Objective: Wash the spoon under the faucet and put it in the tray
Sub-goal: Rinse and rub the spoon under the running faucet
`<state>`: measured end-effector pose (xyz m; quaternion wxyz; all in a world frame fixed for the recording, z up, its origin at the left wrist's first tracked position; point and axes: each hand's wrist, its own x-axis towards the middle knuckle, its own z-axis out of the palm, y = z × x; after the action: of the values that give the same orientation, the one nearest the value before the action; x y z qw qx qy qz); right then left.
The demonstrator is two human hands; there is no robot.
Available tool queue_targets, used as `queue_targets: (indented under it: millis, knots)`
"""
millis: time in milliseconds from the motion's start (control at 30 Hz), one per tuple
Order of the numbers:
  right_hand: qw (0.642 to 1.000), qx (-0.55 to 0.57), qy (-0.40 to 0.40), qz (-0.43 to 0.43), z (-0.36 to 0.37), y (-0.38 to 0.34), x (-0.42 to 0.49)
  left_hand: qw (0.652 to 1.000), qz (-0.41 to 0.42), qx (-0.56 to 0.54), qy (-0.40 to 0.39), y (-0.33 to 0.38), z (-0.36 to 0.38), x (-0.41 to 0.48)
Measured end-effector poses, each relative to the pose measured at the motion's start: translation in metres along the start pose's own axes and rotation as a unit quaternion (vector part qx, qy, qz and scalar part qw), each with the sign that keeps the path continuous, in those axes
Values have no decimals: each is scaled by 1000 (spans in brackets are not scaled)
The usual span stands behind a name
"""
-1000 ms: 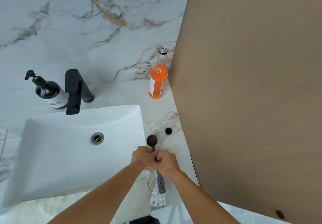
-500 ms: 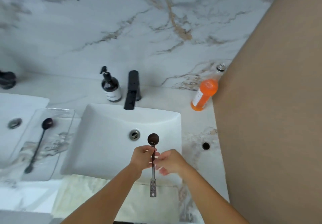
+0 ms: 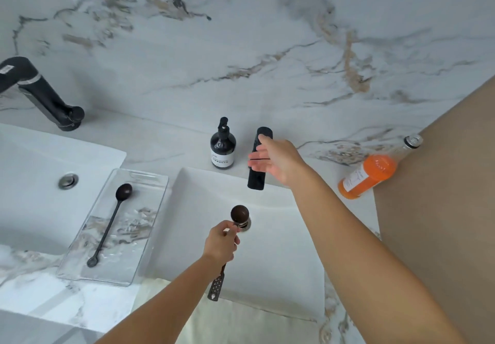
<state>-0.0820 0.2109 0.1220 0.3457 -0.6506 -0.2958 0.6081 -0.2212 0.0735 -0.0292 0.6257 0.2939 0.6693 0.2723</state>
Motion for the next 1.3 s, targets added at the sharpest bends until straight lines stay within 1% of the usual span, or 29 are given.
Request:
queue_targets:
  millis: [67,133,167,267,300,333,400,433,500,567,600,733,900,1100,1300]
  knots:
    - [999,-22,44,-1,7,4,10,1000,3,13,-1,-1,-2,3]
    - [986,-107,121,-31,8,9,20,1000,5,20,2,-1,-2,5]
    - [975,-159,147,-48,8,10,24,1000,7,25,5,0,-3,6]
    - [934,-302,180,-68,5,10,28,999,19,40,13,3,-2,9]
    - [927,-321,185,-63,3,10,29,999,23,41,14,5,-2,10]
    - [927,-324,181,-55,0,11,29,999,28,42,14,6,-1,10]
    - [942,-299,152,-25,-4,14,31,998,35,48,15,9,1,11]
    - [957,-260,127,5,-6,16,33,998,37,50,18,11,3,11]
    - [989,-120,54,71,-7,18,33,997,41,54,26,13,6,11]
    - [995,-5,13,98,-5,20,35,996,49,67,32,14,10,12]
    - [995,16,13,101,-4,20,36,995,52,72,34,15,12,12]
    - [995,24,38,91,0,14,38,994,57,84,39,16,16,14]
    - [995,56,24,80,-2,1,37,993,57,94,39,18,22,17]
    - [995,51,25,84,-2,0,38,992,53,103,43,22,29,19]
    - [997,50,15,64,-5,-1,42,992,49,105,48,25,29,20]
